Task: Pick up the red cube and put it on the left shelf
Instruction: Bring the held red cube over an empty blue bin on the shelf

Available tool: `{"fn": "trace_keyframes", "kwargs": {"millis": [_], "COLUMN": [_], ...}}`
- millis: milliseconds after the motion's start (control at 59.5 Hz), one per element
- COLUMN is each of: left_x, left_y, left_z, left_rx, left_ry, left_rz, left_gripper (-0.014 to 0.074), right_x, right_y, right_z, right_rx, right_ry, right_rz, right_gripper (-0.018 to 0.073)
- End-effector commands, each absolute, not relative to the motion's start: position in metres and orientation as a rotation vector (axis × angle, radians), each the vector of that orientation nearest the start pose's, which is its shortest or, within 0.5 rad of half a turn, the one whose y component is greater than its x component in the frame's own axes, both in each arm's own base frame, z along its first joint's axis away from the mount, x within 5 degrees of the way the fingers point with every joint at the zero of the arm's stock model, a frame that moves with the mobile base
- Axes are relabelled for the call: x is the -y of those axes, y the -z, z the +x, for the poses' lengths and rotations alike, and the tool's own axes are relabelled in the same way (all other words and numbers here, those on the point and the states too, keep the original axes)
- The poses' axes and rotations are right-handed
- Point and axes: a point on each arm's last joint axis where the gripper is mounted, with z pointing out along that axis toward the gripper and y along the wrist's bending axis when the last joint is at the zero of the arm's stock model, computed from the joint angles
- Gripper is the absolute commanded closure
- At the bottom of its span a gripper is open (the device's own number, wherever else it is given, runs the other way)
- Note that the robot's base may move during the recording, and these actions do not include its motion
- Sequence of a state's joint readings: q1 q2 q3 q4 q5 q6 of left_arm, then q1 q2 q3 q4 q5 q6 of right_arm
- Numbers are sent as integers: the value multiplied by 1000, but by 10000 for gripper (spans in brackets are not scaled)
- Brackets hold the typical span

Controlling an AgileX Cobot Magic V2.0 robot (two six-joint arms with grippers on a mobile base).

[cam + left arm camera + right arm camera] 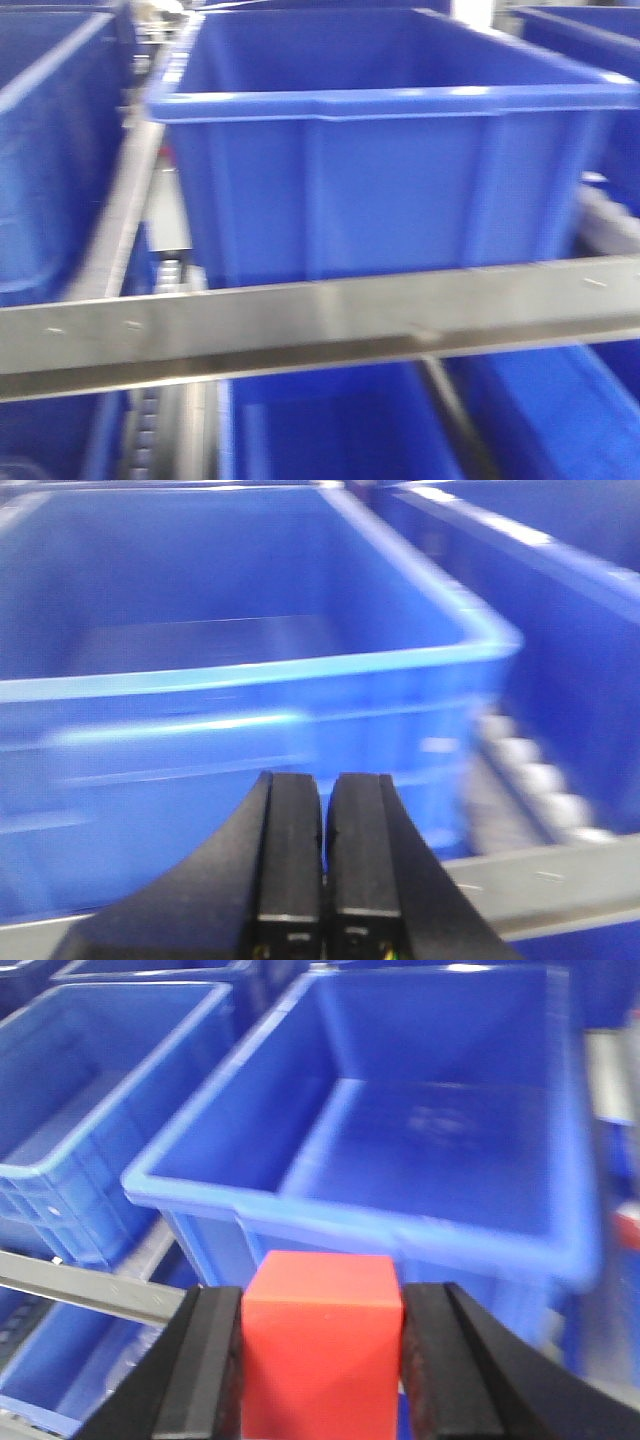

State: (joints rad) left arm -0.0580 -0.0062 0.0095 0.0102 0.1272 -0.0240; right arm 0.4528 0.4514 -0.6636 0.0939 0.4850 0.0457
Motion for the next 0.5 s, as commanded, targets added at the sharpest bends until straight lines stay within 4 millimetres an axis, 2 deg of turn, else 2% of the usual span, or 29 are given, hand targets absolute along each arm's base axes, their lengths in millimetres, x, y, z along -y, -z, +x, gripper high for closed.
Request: {"fn": "trace_keyframes", "kwargs": {"millis": [0, 487], "left_x": [4, 4], "left_y": [-200, -200], "left_z": [56, 56], "left_rx": [-1535, -1535], "left_ry": [65, 65], "left_rz": [34, 34], "left_gripper": [495, 495], "right_x": [-39, -39], "right_y": [-376, -376], "right_z": [75, 75], "right_rx": [-1635, -1635], "right_ry": [-458, -458], "right_rz": [-294, -294], "right_gripper": [503, 503]}}
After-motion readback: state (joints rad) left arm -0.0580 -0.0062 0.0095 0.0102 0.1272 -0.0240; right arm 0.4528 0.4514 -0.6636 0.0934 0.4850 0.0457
